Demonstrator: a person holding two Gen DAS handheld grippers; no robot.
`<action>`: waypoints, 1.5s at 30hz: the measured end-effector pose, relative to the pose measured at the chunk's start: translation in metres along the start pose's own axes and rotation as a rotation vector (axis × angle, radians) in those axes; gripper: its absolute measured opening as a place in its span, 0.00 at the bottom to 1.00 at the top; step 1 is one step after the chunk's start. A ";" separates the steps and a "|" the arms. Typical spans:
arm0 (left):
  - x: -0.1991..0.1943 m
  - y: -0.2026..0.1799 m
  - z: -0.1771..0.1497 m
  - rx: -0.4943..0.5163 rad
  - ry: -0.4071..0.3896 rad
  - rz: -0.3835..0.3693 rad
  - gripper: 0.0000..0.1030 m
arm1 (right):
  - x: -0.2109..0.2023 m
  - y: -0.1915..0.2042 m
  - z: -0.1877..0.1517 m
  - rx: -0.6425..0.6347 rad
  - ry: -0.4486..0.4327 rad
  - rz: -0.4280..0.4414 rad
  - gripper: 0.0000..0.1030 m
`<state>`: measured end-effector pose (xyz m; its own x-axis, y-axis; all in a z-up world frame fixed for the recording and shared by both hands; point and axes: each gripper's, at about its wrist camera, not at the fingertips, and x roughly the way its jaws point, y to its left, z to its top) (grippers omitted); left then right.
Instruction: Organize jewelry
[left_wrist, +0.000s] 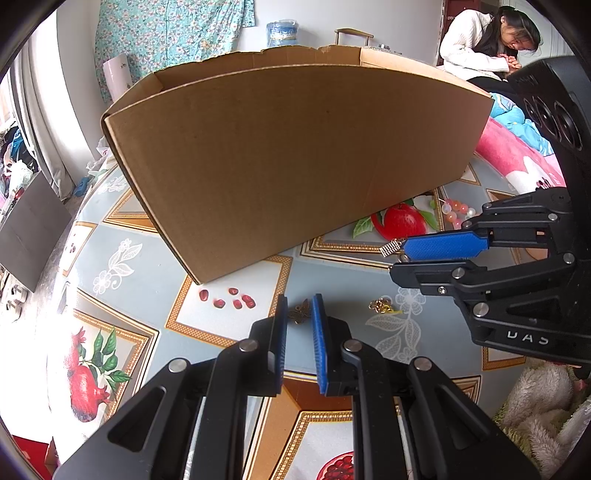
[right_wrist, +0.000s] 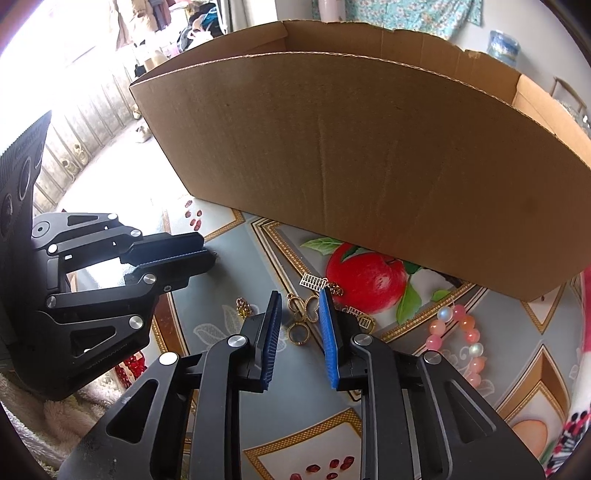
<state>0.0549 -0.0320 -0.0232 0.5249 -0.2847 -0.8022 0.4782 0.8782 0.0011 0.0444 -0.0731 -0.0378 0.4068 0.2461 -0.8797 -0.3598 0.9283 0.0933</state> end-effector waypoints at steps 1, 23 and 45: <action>0.000 0.000 0.000 0.001 -0.001 0.001 0.12 | -0.004 -0.002 -0.002 -0.011 0.000 -0.012 0.18; -0.008 0.012 -0.006 -0.029 -0.031 -0.041 0.12 | -0.020 -0.027 -0.005 0.056 -0.032 0.064 0.04; -0.005 0.011 -0.006 -0.031 -0.029 -0.038 0.12 | -0.031 -0.022 -0.006 -0.080 0.032 -0.030 0.18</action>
<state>0.0535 -0.0185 -0.0229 0.5272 -0.3289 -0.7835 0.4761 0.8781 -0.0482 0.0341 -0.1027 -0.0153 0.3923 0.2084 -0.8959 -0.4141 0.9097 0.0303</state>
